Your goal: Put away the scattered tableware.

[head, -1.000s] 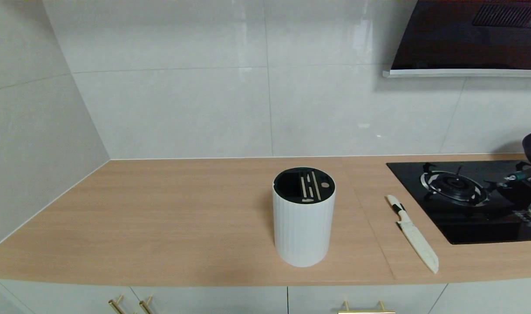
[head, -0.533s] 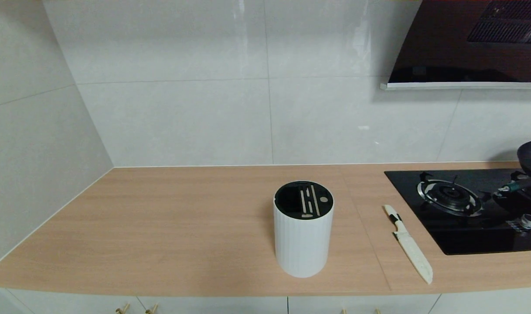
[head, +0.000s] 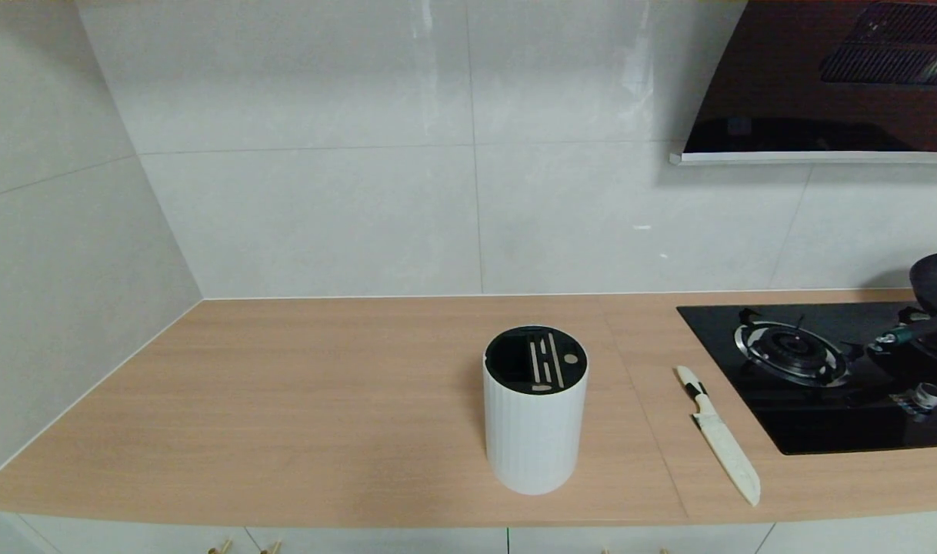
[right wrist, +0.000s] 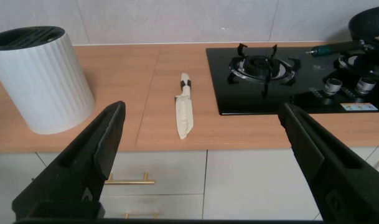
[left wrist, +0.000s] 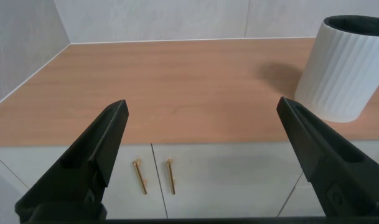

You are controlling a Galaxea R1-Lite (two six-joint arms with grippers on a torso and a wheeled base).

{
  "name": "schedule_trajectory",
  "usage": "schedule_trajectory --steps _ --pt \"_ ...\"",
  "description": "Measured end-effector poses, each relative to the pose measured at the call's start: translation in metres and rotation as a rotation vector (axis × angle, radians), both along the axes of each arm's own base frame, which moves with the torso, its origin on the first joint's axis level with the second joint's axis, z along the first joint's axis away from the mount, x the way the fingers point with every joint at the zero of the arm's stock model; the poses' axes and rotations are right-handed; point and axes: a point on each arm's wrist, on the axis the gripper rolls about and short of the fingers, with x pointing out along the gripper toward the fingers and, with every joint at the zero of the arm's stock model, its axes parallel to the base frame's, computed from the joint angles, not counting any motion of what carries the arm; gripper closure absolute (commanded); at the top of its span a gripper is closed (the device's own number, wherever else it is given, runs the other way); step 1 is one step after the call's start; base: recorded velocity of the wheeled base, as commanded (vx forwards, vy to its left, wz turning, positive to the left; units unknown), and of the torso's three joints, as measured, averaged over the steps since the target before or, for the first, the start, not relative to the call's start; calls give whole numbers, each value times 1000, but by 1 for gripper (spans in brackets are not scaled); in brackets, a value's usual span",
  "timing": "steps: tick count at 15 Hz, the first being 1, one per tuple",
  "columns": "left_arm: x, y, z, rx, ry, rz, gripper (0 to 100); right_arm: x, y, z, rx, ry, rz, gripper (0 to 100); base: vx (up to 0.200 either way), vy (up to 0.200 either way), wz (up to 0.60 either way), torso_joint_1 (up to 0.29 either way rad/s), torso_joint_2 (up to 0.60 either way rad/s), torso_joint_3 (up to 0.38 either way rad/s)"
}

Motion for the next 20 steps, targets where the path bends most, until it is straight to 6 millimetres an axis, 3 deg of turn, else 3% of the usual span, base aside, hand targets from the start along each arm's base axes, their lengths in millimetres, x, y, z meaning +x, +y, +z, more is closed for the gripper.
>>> schedule_trajectory --steps 5,7,10,15,20 --pt "0 0 0 0 0 -1 0 -1 0 7 -9 -7 16 0 0 0 0 0 0 0" --pt "0 0 0 0 0 0 0 -5 0 36 -5 -65 42 0 0 0 0 0 0 0" --pt "0 0 0 0 0 0 0 8 0 69 -21 -1 68 0 0 0 0 0 0 0" --pt "0 0 0 0 0 0 0 67 3 113 -27 160 83 0 0 0 0 0 0 0" --pt "0 0 0 0 0 0 0 138 6 124 -32 254 87 0 0 0 0 0 0 0"
